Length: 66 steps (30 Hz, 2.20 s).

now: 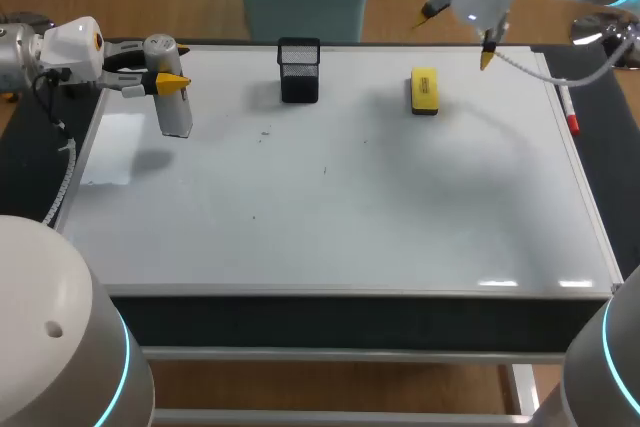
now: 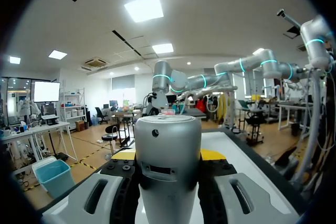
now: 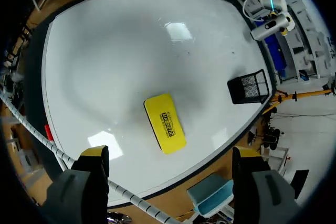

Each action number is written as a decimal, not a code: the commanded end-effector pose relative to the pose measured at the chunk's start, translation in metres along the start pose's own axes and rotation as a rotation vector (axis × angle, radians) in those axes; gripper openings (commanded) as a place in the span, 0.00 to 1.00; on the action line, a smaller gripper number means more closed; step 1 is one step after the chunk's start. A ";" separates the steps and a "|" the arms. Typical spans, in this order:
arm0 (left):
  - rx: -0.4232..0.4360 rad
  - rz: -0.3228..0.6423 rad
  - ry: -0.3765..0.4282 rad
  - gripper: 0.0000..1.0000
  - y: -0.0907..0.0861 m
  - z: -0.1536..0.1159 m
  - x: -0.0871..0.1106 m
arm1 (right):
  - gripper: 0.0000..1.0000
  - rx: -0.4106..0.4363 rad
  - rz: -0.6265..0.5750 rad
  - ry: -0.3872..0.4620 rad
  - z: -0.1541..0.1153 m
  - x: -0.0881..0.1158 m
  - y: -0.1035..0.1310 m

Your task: Pick up the inspection probe, press it on each red-marked spot on the whiteboard one by one, put down the probe, pick up the eraser, and wipe off all the red marks.

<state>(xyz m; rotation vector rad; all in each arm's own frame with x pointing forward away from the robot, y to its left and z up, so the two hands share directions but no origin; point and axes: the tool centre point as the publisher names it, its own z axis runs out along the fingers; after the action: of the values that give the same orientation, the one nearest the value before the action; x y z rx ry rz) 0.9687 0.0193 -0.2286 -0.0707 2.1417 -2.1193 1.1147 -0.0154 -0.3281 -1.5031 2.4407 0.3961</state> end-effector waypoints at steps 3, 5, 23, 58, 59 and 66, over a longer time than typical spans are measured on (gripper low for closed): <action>-0.002 -0.001 0.001 0.00 -0.002 0.000 0.000 | 1.00 0.005 0.096 -0.056 -0.045 0.011 0.010; -0.002 -0.001 0.001 0.00 -0.002 0.000 0.000 | 1.00 0.002 0.147 -0.070 -0.056 0.013 0.012; -0.002 -0.001 0.001 0.00 -0.002 0.000 0.000 | 1.00 -0.014 0.508 -0.178 -0.127 0.005 0.034; -0.016 0.029 0.146 0.00 -0.085 0.093 -0.042 | 1.00 -0.045 0.539 -0.179 -0.129 0.004 0.035; -0.017 0.029 0.148 0.00 -0.088 0.101 -0.044 | 1.00 -0.045 0.539 -0.179 -0.129 0.004 0.035; -0.020 0.025 0.166 0.00 -0.098 0.137 -0.068 | 1.00 -0.045 0.539 -0.179 -0.129 0.004 0.035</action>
<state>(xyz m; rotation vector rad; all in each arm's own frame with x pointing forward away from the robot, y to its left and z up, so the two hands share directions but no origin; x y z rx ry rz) 1.0269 -0.0969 -0.1309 0.1016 2.2175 -2.1460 1.0726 -0.0494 -0.2063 -0.7544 2.6665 0.6598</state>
